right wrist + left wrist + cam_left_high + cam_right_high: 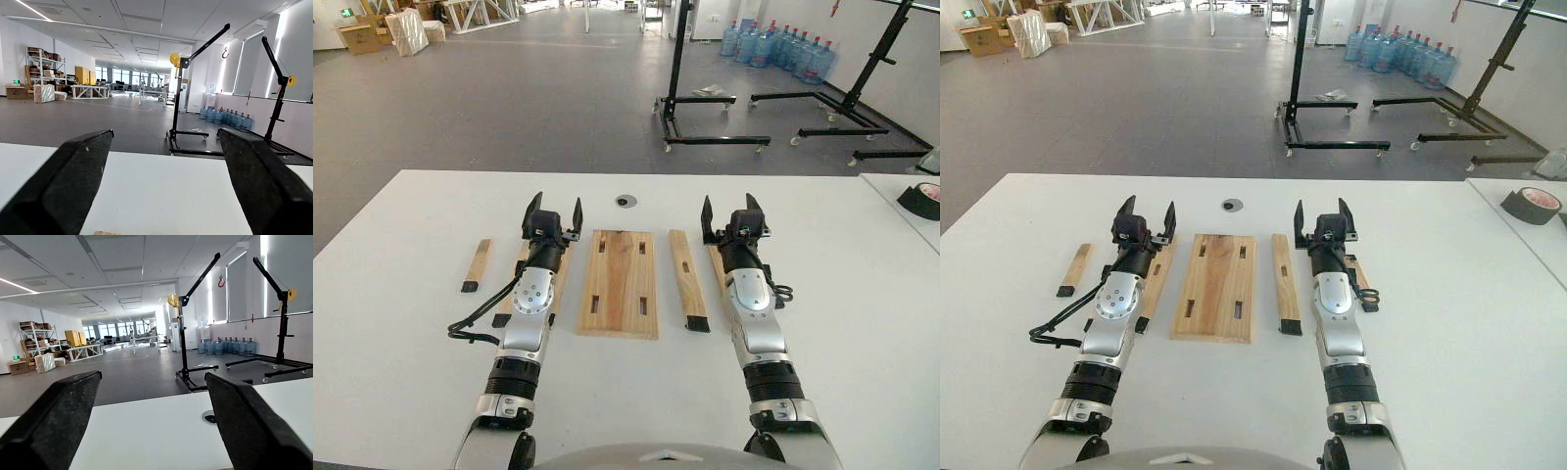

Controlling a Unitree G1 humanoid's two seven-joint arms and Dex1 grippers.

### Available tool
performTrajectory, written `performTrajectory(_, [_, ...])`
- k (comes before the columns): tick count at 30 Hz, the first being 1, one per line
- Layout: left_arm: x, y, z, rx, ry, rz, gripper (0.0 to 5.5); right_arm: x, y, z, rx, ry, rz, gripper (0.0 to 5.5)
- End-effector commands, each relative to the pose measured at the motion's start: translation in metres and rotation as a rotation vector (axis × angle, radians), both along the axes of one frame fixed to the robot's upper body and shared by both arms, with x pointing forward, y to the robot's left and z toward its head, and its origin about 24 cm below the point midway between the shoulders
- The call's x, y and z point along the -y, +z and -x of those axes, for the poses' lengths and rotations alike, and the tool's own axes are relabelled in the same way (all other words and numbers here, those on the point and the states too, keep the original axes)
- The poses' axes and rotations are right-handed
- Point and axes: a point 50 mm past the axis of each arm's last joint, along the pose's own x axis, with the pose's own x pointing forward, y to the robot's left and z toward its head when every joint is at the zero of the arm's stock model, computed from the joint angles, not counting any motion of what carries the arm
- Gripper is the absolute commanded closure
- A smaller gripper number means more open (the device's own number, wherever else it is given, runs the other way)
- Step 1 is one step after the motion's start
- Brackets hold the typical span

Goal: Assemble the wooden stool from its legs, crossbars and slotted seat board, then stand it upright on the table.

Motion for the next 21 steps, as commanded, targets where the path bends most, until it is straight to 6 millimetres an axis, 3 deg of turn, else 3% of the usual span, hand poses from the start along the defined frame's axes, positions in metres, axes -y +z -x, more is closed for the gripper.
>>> performTrajectory(1, [0.0031, 0.0055, -0.0019, 0.036, 0.01, -0.004, 1.6, -0.0009, 0.0038, -0.0053, 0.003, 0.007, 0.006, 1.55])
performTrajectory(21, [0.0047, 0.0099, -0.0075, 0.048, -0.035, 0.011, 1.6, -0.0027, 0.005, -0.012, 0.027, 0.012, 0.049, 1.55])
